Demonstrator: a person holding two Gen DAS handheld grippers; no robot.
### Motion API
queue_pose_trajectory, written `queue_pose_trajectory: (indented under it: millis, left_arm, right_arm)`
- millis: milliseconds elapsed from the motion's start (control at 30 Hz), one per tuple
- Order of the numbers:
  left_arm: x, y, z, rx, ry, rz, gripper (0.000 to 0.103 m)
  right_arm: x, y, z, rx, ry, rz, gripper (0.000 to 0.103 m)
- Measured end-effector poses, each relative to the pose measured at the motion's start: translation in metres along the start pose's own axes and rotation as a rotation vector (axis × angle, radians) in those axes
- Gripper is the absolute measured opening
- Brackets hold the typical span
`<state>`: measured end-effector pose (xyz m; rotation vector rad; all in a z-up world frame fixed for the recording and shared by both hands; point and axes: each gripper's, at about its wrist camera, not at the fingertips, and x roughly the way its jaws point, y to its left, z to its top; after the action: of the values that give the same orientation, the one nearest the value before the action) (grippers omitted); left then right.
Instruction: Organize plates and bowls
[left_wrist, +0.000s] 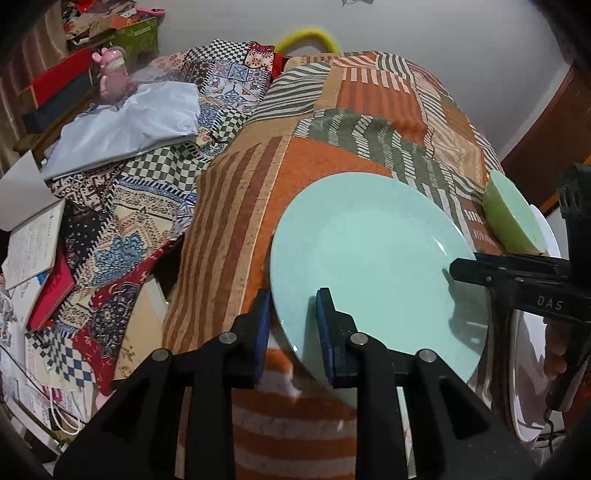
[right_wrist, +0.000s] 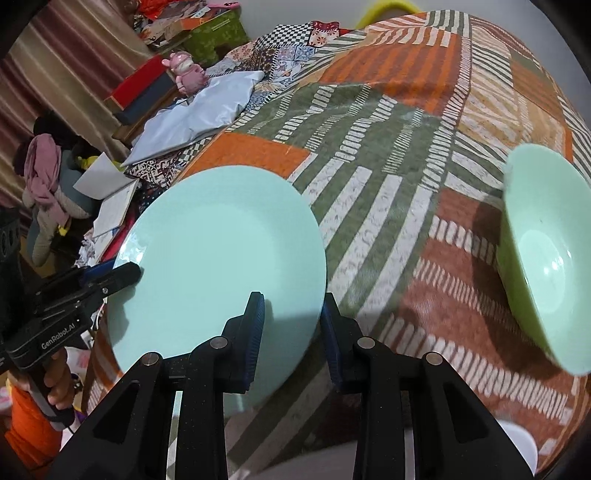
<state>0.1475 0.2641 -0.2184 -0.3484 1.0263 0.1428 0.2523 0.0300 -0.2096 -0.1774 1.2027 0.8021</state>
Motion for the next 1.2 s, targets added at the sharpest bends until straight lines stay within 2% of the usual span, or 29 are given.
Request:
queue_pose_trajectory:
  millis: [133, 400, 767, 1200]
  left_arm:
    - [0.007, 0.003, 0.003, -0.034, 0.006, -0.017, 0.024]
    - [0.001, -0.001, -0.002, -0.032, -0.008, -0.011, 0.024]
    - [-0.025, -0.013, -0.013, -0.031, -0.033, -0.027, 0.024]
    - [-0.067, -0.039, -0.020, 0.001, -0.106, -0.045, 0.024]
  right_arm:
    - [0.002, 0.002, -0.002, -0.010, -0.014, -0.001, 0.029]
    - [-0.007, -0.001, -0.007, 0.003, -0.033, 0.019, 0.025]
    - [-0.028, 0.002, -0.017, 0.002, -0.074, 0.014, 0.025]
    - [-0.067, 0.003, -0.031, 0.005, -0.160, 0.017, 0.025]
